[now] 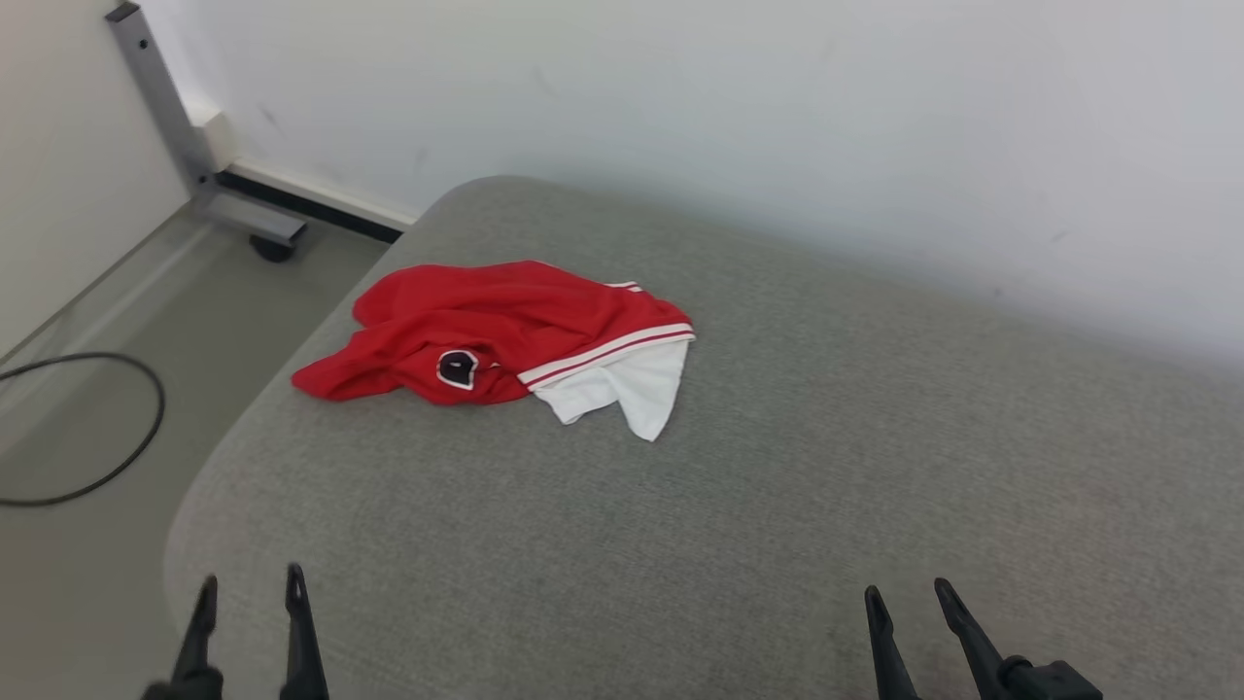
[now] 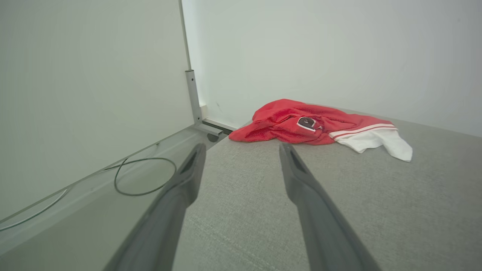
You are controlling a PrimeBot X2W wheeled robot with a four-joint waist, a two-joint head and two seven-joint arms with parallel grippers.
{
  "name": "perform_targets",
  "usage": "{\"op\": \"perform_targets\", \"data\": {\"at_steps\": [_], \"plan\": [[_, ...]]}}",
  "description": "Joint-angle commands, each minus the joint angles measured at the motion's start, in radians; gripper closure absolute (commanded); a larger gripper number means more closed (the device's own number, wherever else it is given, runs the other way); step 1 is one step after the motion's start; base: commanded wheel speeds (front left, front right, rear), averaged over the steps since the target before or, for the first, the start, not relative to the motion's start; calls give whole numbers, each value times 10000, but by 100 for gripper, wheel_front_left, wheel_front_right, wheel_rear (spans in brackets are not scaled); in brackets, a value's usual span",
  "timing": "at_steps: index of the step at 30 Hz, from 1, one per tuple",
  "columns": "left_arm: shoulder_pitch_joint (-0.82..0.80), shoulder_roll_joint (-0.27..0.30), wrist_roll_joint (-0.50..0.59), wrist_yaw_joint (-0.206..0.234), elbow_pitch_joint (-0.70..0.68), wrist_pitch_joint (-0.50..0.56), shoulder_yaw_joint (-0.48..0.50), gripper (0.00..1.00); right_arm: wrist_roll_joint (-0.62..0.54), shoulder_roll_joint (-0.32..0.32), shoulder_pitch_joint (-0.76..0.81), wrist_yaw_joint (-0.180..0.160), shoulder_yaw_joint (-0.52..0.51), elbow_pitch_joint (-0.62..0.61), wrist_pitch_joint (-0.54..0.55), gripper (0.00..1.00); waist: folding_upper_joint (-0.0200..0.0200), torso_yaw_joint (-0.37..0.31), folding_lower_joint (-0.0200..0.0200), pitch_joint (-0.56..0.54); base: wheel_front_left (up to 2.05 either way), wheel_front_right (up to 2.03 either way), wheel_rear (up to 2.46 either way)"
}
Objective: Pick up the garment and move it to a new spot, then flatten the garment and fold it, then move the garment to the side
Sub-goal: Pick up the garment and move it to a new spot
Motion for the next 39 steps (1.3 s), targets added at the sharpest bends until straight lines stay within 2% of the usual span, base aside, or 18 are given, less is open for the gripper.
{"op": "perform_targets", "data": {"at_steps": [1, 3, 4, 8, 14, 20, 28, 39], "plan": [[-507, 6, 24, -165, 83, -32, 175, 0, -61, 20, -49, -19, 44, -92, -3, 0, 0, -879, 0, 147, 0, 0, 0], [-895, 67, 72, -286, 153, -32, 310, 0, -107, 18, -139, -19, 64, -107, -3, 0, 0, -1396, 0, 243, 0, 0, 0], [-895, 67, 72, -286, 153, -32, 310, 0, -107, 18, -139, -19, 64, -107, -3, 0, 0, -1396, 0, 243, 0, 0, 0], [-1765, 326, 111, -492, 424, -30, 617, 0, -197, 20, -346, -19, 69, -86, -1, 0, 0, -2518, 0, 473, 0, 0, 0], [-3079, 897, -61, -731, 1044, -30, 1261, 0, -284, 18, -592, -19, -14, -163, -3, 0, 0, -4029, 0, 962, 0, 0, 0], [-4632, 1616, -149, -952, 2359, -32, 1642, 0, -333, 17, -926, -19, -185, -211, -3, 0, 0, -5107, 0, 1628, 0, 0, 0], [-6254, 2628, -419, -1111, 4736, -23, 1548, 0, -288, -5, -1301, -19, -236, -342, -3, 0, 0, -5663, 0, 2383, 0, 0, 0], [-7470, 3685, -920, -1200, 7668, 1011, 1363, 0, -223, -156, -1576, -19, -384, -478, -3, 0, 0, -5735, 0, 2959, 0, 0, 0]]}}
